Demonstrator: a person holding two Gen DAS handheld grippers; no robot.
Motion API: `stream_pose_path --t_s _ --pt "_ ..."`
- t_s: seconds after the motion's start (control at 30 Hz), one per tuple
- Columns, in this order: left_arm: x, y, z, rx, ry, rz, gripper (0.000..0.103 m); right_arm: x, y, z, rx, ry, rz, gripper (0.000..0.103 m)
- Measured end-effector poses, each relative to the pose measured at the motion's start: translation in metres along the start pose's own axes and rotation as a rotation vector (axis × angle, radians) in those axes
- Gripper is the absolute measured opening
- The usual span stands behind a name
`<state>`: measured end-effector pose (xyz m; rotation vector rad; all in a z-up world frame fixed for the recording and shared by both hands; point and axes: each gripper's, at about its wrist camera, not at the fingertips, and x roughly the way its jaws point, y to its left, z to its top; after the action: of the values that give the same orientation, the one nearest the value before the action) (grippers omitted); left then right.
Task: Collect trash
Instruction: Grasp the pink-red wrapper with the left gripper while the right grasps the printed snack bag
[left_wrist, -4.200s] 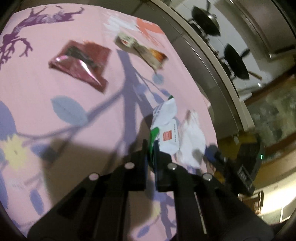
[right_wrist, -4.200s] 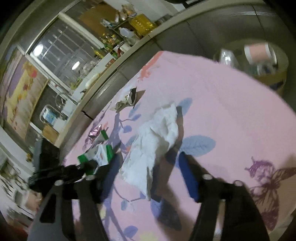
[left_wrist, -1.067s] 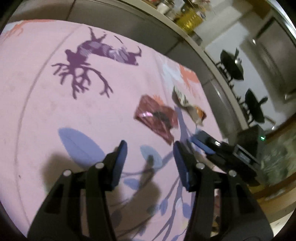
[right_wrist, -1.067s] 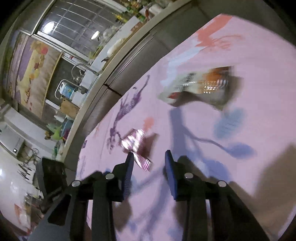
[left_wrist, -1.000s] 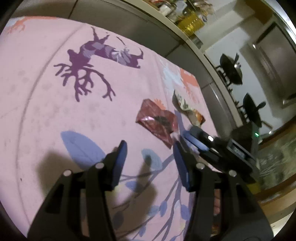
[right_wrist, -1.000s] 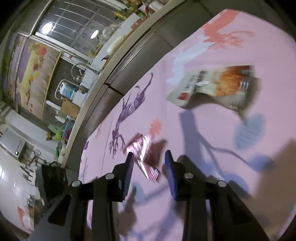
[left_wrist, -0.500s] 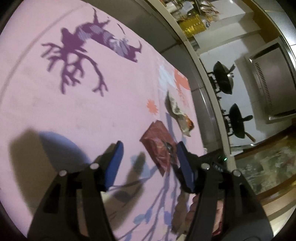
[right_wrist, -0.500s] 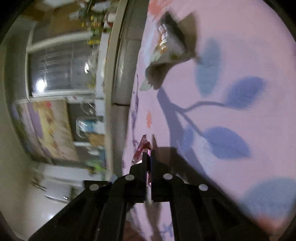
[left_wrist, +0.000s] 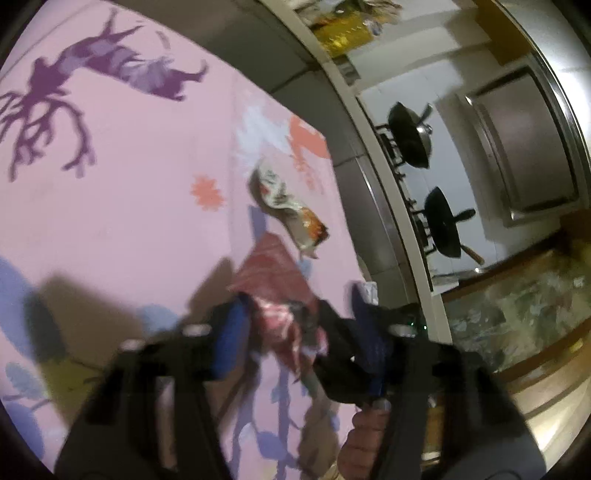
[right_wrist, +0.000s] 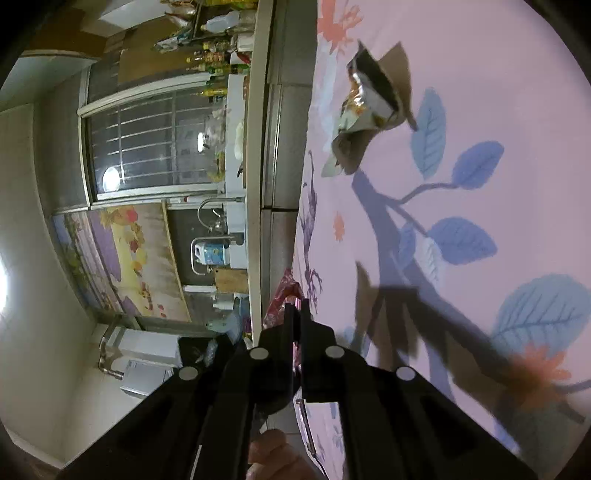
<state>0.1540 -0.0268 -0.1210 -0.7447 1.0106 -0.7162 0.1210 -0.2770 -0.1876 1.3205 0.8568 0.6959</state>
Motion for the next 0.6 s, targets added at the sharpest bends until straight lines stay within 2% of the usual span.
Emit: stream_pose_path --t_s 0.07,0.1,0.17,0.27,0.33,0.4,0.43,0.47,0.53,0.6 --pt "0.006 -0.001 0.000 0.011 0.006 0.019 0.010 -0.005 0.003 0.001 -0.022 -0.011 -0.020 0.001" --pt "0.009 -0.001 0.000 0.013 0.010 0.021 0.008 -0.008 0.004 0.003 -0.033 -0.021 -0.037 0.001" --pt "0.009 0.003 -0.001 0.010 0.004 0.022 0.007 -0.014 0.008 0.007 -0.058 -0.056 -0.084 0.001" --pt "0.002 0.011 0.002 -0.002 -0.012 0.022 0.006 -0.034 0.011 0.021 -0.093 -0.156 -0.189 0.002" --pt "-0.002 0.018 0.004 -0.014 -0.018 0.022 0.006 -0.045 0.016 0.037 -0.139 -0.218 -0.283 0.003" --pt "-0.005 0.023 0.006 -0.018 -0.021 0.028 0.006 -0.048 0.016 0.047 -0.171 -0.249 -0.340 0.013" --pt "-0.006 0.025 0.006 -0.020 -0.019 0.030 0.006 -0.047 0.016 0.055 -0.178 -0.258 -0.368 0.033" --pt "-0.006 0.028 0.005 -0.024 -0.016 0.032 0.006 -0.046 0.017 0.062 -0.187 -0.270 -0.382 0.044" --pt "-0.007 0.032 0.004 -0.031 -0.007 0.036 0.006 -0.039 0.024 0.072 -0.237 -0.285 -0.417 0.053" --pt "-0.008 0.036 0.003 -0.028 -0.003 0.046 0.006 -0.027 0.027 0.082 -0.275 -0.265 -0.439 0.053"
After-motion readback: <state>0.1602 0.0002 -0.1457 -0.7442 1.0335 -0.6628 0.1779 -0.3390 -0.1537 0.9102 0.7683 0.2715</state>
